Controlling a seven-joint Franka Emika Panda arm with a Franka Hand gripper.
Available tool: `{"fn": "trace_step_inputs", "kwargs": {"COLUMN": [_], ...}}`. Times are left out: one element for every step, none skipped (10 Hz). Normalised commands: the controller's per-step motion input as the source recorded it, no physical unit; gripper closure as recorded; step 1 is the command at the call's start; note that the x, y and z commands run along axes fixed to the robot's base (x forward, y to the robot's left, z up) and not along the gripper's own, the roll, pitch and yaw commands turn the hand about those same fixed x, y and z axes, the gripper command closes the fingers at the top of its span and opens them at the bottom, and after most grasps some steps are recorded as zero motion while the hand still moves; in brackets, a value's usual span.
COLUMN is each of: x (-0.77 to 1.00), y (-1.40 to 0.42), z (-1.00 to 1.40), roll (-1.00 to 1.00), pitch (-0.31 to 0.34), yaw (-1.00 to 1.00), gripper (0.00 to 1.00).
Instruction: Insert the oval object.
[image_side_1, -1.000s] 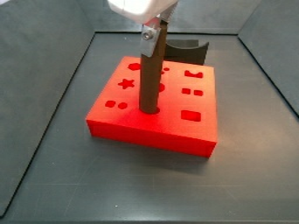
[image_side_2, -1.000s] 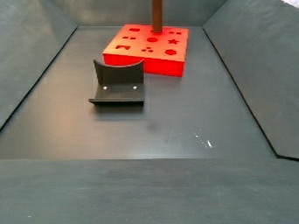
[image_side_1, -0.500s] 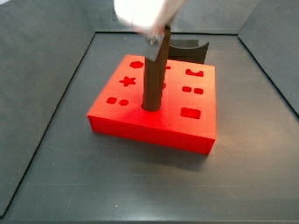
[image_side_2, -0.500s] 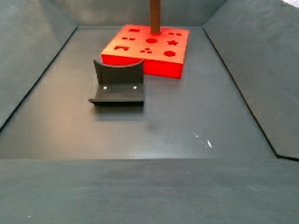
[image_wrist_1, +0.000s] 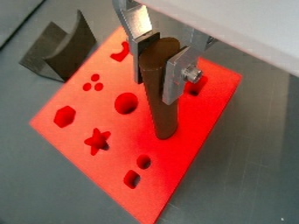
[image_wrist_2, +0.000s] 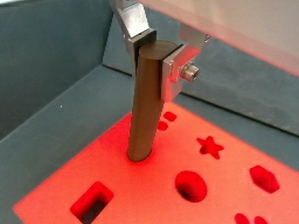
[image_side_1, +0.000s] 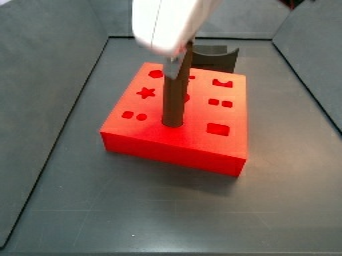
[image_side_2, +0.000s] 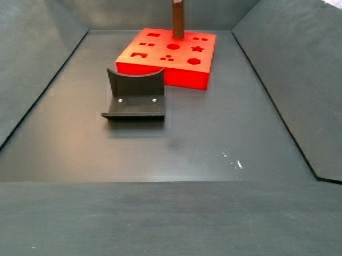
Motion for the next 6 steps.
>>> {"fn": "trace_step_inputs", "kwargs": {"x": [0.00,0.00,0.00,0.00,0.00,0.00], "y": [-0.11,-0.11,-0.09,-0.07,0.00,0.00], "z": [-0.69,-0.68,-0.65,-0.69,-0.58,0.00], "roll": [0.03,0.03,0.03,0.03,0.04,0.00], "pitch": [-0.050,-0.043,-0.037,-0.031,-0.009,0.000], "yaw": [0.00,0.00,0.00,0.00,0.00,0.00], "gripper": [1.00,1.00,1.00,1.00,1.00,1.00]}}
